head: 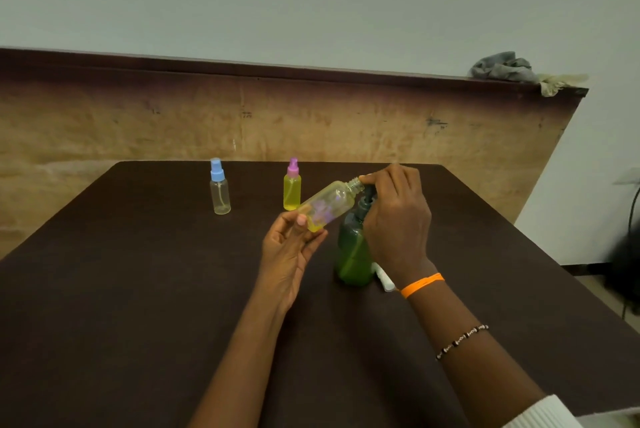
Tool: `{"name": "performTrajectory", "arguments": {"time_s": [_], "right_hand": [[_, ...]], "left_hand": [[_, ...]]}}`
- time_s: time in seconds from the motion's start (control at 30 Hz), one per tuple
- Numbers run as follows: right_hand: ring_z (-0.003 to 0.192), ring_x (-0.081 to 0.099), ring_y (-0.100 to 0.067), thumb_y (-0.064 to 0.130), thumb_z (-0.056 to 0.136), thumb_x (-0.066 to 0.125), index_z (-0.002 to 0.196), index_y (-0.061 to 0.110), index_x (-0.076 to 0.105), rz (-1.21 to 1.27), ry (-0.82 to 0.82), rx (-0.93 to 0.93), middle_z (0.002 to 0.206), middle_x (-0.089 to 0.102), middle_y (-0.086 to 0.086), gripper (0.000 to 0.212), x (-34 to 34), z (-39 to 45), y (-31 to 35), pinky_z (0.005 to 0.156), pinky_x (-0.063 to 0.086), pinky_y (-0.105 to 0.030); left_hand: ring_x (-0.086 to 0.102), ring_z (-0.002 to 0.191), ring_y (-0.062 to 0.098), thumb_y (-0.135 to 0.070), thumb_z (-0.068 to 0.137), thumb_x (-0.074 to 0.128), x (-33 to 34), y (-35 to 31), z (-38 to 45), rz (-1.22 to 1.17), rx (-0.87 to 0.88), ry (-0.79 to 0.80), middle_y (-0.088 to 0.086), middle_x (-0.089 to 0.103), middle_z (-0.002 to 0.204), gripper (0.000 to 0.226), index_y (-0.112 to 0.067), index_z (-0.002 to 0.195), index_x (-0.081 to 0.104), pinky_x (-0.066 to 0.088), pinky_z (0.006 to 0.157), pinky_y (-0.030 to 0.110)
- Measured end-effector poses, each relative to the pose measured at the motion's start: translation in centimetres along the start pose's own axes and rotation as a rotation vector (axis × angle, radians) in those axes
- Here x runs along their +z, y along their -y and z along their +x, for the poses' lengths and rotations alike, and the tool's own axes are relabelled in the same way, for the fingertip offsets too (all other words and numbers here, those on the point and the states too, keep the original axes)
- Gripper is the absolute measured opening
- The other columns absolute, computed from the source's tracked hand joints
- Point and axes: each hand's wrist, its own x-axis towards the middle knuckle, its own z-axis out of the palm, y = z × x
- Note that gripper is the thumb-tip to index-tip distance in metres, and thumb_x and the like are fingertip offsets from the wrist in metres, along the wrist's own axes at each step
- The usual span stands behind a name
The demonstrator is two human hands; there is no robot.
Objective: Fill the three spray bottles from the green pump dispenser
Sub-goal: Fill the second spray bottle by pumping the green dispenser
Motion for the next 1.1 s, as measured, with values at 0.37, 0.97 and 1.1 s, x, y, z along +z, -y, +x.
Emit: {"name": "performTrajectory", "arguments": {"time_s": [0.37,0.97,1.1], "right_hand": [[0.081,0.055,-0.021,0.000,0.083,0.043,0.094,-0.001,0.067,0.072,-0.003,0.019,0.087,0.062,-0.011,0.027,0.0,-1.0,0.2,0.061,0.050,-0.030],[0.083,0.043,-0.020,0.000,0.077,0.043,0.077,0.003,0.067,-0.039,-0.004,-0.066,0.075,0.063,-0.008,0.024,-0.5,0.8,-0.2,0.063,0.036,-0.025],[0.083,0.048,-0.022,-0.001,0.088,0.047,0.092,-0.001,0.068,0.025,-0.074,0.015,0.082,0.062,-0.012,0.021,0.5,-1.5,-0.1,0.065,0.045,-0.030]], "left_hand": [[0.069,0.081,0.011,-0.025,0.070,0.060,-0.2,0.0,-0.1,0.017,0.004,0.013,0.008,0.065,0.099,0.022,-0.010,0.086,0.056,0.057,0.071,0.024],[0.068,0.082,0.011,-0.021,0.071,0.061,-0.3,-0.2,-0.6,0.026,0.012,0.028,0.006,0.066,0.097,0.022,-0.010,0.089,0.056,0.056,0.073,0.024],[0.068,0.081,0.012,-0.022,0.068,0.062,-0.4,-0.1,-0.3,0.030,0.017,0.038,0.005,0.068,0.094,0.023,-0.010,0.088,0.056,0.057,0.073,0.024]]}}
